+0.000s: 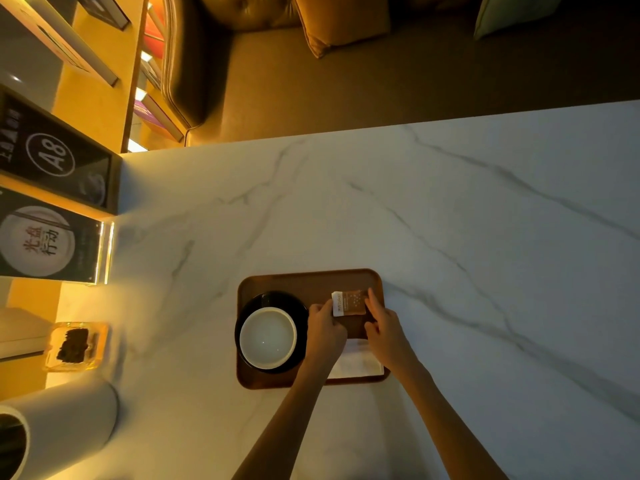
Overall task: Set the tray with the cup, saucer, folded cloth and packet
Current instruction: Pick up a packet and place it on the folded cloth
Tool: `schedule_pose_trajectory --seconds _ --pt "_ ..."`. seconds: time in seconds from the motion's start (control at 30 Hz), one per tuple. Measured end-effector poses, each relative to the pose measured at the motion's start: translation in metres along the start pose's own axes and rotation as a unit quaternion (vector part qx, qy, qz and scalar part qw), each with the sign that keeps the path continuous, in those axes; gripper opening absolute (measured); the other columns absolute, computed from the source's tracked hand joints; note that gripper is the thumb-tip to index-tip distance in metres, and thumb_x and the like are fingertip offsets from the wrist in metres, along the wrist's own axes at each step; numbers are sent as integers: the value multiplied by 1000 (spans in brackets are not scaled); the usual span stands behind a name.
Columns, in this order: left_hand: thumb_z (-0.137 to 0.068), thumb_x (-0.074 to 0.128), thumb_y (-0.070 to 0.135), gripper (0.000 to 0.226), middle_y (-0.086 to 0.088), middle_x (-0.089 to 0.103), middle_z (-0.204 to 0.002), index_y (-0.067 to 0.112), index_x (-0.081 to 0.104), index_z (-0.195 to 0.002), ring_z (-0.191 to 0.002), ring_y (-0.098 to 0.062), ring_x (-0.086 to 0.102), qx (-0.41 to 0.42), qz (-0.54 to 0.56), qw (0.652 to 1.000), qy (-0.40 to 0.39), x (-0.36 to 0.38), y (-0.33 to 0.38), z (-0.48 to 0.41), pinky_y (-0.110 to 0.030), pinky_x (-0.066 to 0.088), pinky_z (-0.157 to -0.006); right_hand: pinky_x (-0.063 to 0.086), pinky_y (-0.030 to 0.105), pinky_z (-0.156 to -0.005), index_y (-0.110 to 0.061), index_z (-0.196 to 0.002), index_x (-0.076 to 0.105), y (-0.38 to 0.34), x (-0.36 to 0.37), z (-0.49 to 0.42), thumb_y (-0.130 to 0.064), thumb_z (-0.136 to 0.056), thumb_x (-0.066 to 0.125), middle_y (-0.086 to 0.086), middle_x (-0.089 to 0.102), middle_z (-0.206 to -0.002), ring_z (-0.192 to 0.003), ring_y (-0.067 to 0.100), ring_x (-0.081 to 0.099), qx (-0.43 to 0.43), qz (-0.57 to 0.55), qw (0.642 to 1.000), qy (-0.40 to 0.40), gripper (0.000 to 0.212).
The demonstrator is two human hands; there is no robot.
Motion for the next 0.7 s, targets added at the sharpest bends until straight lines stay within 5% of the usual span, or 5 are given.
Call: schedule_pose_trajectory --seconds 0.17,0.4,0.7 --pt "-92 54 5 41 -4 48 -126 16 52 -131 -100 -6 46 4 -11 1000 8 1 -2 -3 -12 39 -83 44 27 -101 -28 -150 9 1 0 -1 -10 -97 45 14 41 -138 -128 22 44 -7 8 1000 -4 67" --pt "-92 53 3 44 -6 47 -126 15 50 -134 -100 -7 46 16 -23 1000 6 2 -3 -3 -14 41 -86 41 18 -93 -30 -150 9 6 3 -3 -13 -97 46 12 41 -136 -126 20 46 -2 13 1000 -8 67" --pt "-86 54 3 39 -8 54 -121 15 56 -123 -108 -17 49 0 -13 999 -43 -6 13 4 -24 42 -90 44 33 -105 -26 -151 10 -8 -2 -2 -14 -96 50 11 41 -146 -130 22 45 6 24 998 -60 69"
Point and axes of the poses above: each hand's wrist, its own z-axis away from the middle knuckle, its own x-axis out of the palm, y = z × x, the point moved 8 cm from there along -z, towards the middle knuckle
